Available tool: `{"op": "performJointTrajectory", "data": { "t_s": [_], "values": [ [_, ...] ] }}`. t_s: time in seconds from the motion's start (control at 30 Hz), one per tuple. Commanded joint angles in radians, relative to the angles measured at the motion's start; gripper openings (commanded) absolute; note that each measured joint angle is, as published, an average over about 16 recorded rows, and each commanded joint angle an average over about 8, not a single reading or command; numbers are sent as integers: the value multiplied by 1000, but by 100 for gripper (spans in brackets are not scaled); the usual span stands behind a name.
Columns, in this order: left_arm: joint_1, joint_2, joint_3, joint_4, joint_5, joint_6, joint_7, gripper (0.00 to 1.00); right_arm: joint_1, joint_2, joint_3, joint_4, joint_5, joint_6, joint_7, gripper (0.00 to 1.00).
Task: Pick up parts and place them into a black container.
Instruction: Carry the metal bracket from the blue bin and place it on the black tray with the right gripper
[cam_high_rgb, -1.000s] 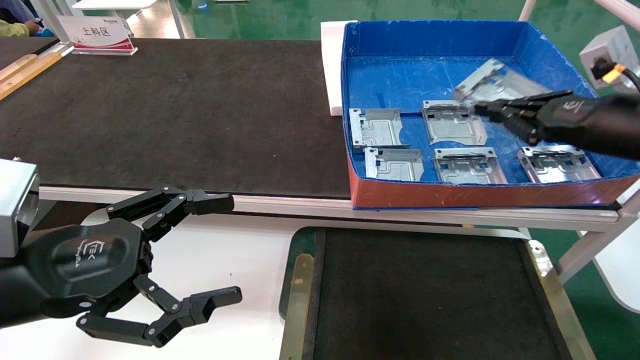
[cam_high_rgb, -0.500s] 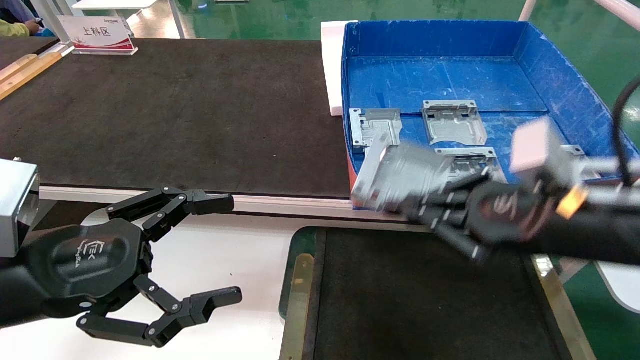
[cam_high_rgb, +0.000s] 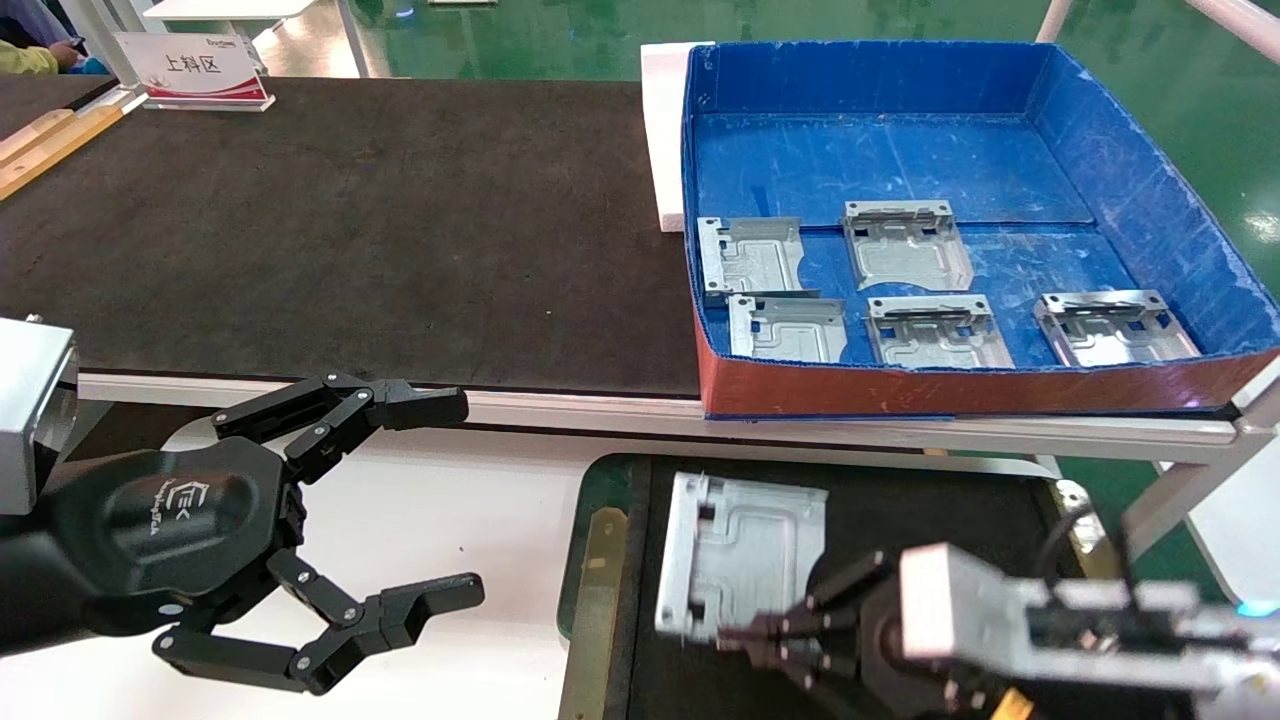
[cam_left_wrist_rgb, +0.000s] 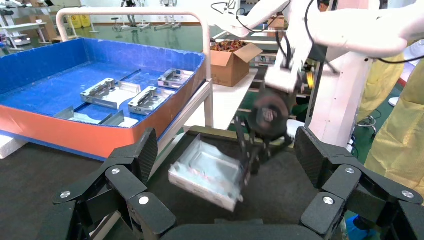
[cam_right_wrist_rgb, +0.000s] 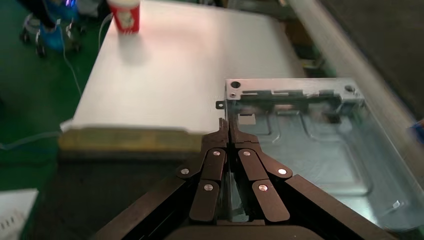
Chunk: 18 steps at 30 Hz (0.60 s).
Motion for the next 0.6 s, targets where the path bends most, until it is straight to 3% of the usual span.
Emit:
{"op": "performJointTrajectory", "data": {
  "t_s": [0.03, 0.3, 0.6],
  "values": [
    [0, 0, 0, 0, 0, 0, 0, 100, -26, -17, -8, -29, -12, -13, -71, 0],
    [0, 0, 0, 0, 0, 0, 0, 100, 42, -125, -71, -271, -151, -42, -304, 0],
    [0, 0, 0, 0, 0, 0, 0, 100, 140, -229, -105, -516, -221, -47, -418, 0]
  ]
}}
